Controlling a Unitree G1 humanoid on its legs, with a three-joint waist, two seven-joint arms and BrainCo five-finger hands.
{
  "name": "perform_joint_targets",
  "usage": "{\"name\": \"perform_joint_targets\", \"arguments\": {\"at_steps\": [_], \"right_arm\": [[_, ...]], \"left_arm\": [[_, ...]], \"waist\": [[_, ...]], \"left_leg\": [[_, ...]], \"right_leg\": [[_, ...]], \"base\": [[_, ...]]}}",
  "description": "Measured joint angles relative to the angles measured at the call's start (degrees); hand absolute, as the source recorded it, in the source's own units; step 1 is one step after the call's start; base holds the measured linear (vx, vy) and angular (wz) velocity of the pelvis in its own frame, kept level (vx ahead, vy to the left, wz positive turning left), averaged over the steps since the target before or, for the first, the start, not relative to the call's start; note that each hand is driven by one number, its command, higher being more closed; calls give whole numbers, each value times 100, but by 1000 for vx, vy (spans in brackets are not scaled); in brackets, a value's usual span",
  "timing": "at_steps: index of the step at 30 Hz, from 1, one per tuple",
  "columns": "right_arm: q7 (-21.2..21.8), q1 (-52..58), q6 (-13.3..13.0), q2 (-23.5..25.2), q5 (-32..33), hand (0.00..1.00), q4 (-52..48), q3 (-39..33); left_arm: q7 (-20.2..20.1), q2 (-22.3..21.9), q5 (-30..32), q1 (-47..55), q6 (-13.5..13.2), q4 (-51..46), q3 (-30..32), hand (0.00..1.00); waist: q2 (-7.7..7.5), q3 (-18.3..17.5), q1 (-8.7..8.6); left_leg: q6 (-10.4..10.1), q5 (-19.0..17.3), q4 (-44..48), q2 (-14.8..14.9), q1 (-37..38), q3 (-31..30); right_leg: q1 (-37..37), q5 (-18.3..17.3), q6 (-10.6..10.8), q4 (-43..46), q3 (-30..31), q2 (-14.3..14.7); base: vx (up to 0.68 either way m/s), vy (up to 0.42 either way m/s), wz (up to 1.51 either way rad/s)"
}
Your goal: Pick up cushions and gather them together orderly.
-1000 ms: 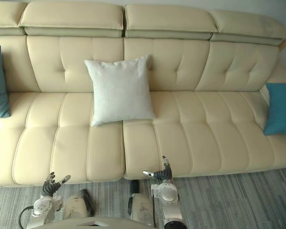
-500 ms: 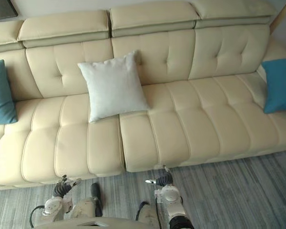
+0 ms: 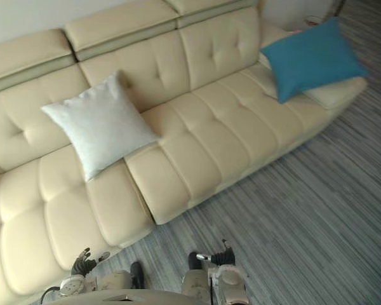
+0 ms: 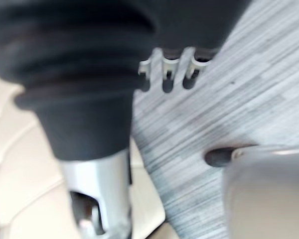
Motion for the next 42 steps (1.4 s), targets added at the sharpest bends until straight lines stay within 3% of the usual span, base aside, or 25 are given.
{"name": "perform_joint_targets", "arguments": {"at_steps": [5, 7, 8, 9, 10, 11, 14, 16, 18, 20, 22, 24, 27, 29, 30, 32, 33, 34, 35, 36, 37, 38, 39, 40, 42], "right_arm": [[-20, -145, 46, 179, 486, 0, 43, -134], [-19, -454, 31, 181, 501, 0, 219, -55], [-23, -582, 44, 175, 499, 0, 236, -62], [-25, -570, 47, 160, 499, 0, 301, -89], [-26, -546, 45, 151, 498, 0, 350, -111], [-32, -510, 46, 139, 488, 0, 402, -145], [-35, -446, 49, 56, 491, 0, 474, -143], [-47, -429, 45, 1, 492, 0, 525, -132], [-139, -387, 48, -55, 494, 0, 506, -129], [-234, -347, 49, -65, 502, 0, 390, -103], [-240, -333, 79, -33, 502, 0, 392, 28], [-240, -315, 85, -23, 501, 0, 389, 103], [-260, -296, 90, -8, 522, 0, 368, 107], [-300, -353, 78, -63, 561, 0, 403, 14], [-325, -382, 75, -57, 573, 0, 417, -88], [-373, -344, 77, -22, 638, 0, 430, -106], [-373, -269, 76, 14, 670, 0, 428, -113], [-373, -175, 72, 127, 671, 0, 422, -176], [-371, -182, 74, 164, 671, 0, 427, -196], [-368, -166, 74, 223, 672, 0, 423, -193], [-366, -114, 74, 283, 671, 0, 384, -180], [-357, -103, 78, 296, 671, 0, 355, -192], [-362, -121, 73, 259, 667, 0, 299, -189], [-361, -122, 68, 265, 666, 0, 202, -174], [-354, -227, 25, 334, 663, 0, 118, -130]], "left_arm": [[12, -21, -2, -290, 59, 85, 26, 0], [19, -8, -2, -328, 61, 119, 71, 0], [22, -2, -2, -348, 63, 115, 64, 0], [23, 11, -3, -341, 73, 143, 30, 0], [27, 9, -5, -323, 86, 165, 33, 0], [33, 20, -7, -294, 112, 172, 37, 0], [47, 51, -8, -233, 117, 327, 70, 0], [76, 46, -7, -232, 122, 392, 77, 0], [82, -56, -13, -180, 121, 388, 196, 0], [110, -137, -124, -156, 110, 252, 301, 0], [130, -149, -190, -138, 98, 72, 287, 0], [132, -156, -241, -116, 77, -43, 283, 0], [140, -159, -237, -52, 63, -234, 249, 0], [144, -189, -229, -62, 52, -289, 244, 0], [153, -177, -223, -58, 54, -280, 254, 0], [204, -139, -214, -39, 61, -279, 313, 0], [218, -103, -215, -15, 61, -281, 370, 0], [254, -40, -218, 4, 49, -281, 408, 0], [260, 9, -219, -18, 53, -275, 410, 0], [265, 67, -219, -23, 77, -206, 360, 0], [282, 77, -218, -19, 126, -166, 278, 0], [290, 70, -224, -22, 137, -168, 244, 0], [300, -13, -221, -20, 159, -166, 221, 0], [312, -68, -222, -16, 164, -168, 203, 0], [349, -72, -221, -77, 165, -164, 129, 0]], "waist": [[-42, -11, 90], [-1, 12, 160], [-17, 80, 170], [-5, 106, 173], [29, 123, 170], [57, 142, 175], [200, 149, 140], [209, 161, 139], [287, 262, 179], [342, 341, 279], [305, 369, 383], [288, 388, 416], [289, 394, 425], [291, 389, 579], [311, 354, 641], [226, 208, 702], [100, 142, 719], [-158, 87, 731], [-243, 108, 723], [-266, 109, 616], [-256, 132, 508], [-259, 148, 508], [-201, 202, 507], [-83, 227, 500], [-86, 240, 421]], "left_leg": [[186, -172, 298, 296, 56, 542], [223, -174, 246, 566, 191, 1022], [239, -183, 82, 624, 408, 1435], [230, -186, 42, 648, 570, 1718], [222, -189, 19, 665, 675, 1866], [18, -289, 4, 717, 997, 2156], [-154, -404, 96, 856, 1221, 2134], [-154, -415, 1332, 1296, 943, 1904], [51, -433, 3065, 1677, 533, 1319], [77, -616, 4183, 1589, 124, 631], [19, -769, 4198, 1073, -475, -49], [44, -821, 3875, 827, -832, -232], [-32, -740, 2549, 560, -1293, -225], [-59, -215, 859, 339, -1367, -246], [2, 221, 13, 281, -1343, -243], [356, 716, 105, 156, -1368, -290], [448, 779, 178, 41, -1340, -238], [545, 738, 290, -125, -1211, -2], [579, 594, 382, -191, -1127, 68], [719, 330, 610, -257, -919, 125], [816, 20, 804, -293, -594, 127], [831, -64, 846, -310, -446, 132], [841, -284, 790, -299, 117, 138], [806, -444, 630, -252, 443, 135], [686, -710, 302, -159, 980, 115]], "right_leg": [[-266, 463, -57, -81, 334, 398], [-485, 790, -357, -130, -478, 551], [-598, 291, -750, 278, -1885, 376], [-614, -153, -940, 702, -2898, 104], [-585, -333, -1029, 869, -3358, -70], [-444, -607, -961, 1263, -4195, -370], [-515, -806, -832, 1415, -3641, 1], [-473, -911, -897, 1414, -3289, 281], [-249, -1016, -1054, 1474, -2861, 599], [-52, -1192, -1279, 1617, -2329, 884], [96, -1291, -1438, 1634, -1772, 1014], [212, -1343, -1465, 1586, -1513, 1014], [605, -1404, -1445, 1273, -1145, 1017], [841, -1460, -1350, 987, -860, 1014], [967, -1543, -1205, 803, -686, 1043], [1011, -1772, -1118, 848, -419, 929], [1003, -1921, -887, 963, -350, 795], [858, -2173, -267, 1717, -345, 546], [660, -2219, -29, 2264, -368, 444], [240, -1951, 568, 3604, -427, 289], [-96, -1592, 734, 4797, -673, 86], [-193, -1572, 655, 5157, -807, -22], [-402, -1584, 196, 5774, -1263, -320], [-578, -1647, -22, 5865, -1580, -434], [-1148, -1729, -129, 5317, -2137, -597]], "base": [[91, -10, -105], [44, -118, -186], [-6, -153, -133], [0, -150, -116], [42, -126, -123], [81, -104, -104], [142, -181, -111], [149, -192, -116], [182, -106, -132], [190, -1, -141], [171, 55, -136], [201, 100, -101], [297, 140, -61], [402, 205, -65], [413, 234, -75], [477, 269, -65], [607, 282, -66], [495, 194, -48], [604, 213, -44], [601, 203, -11], [603, 197, -3], [691, 173, -8], [540, 115, -24], [611, 107, -28], [571, 18, -8]]}}
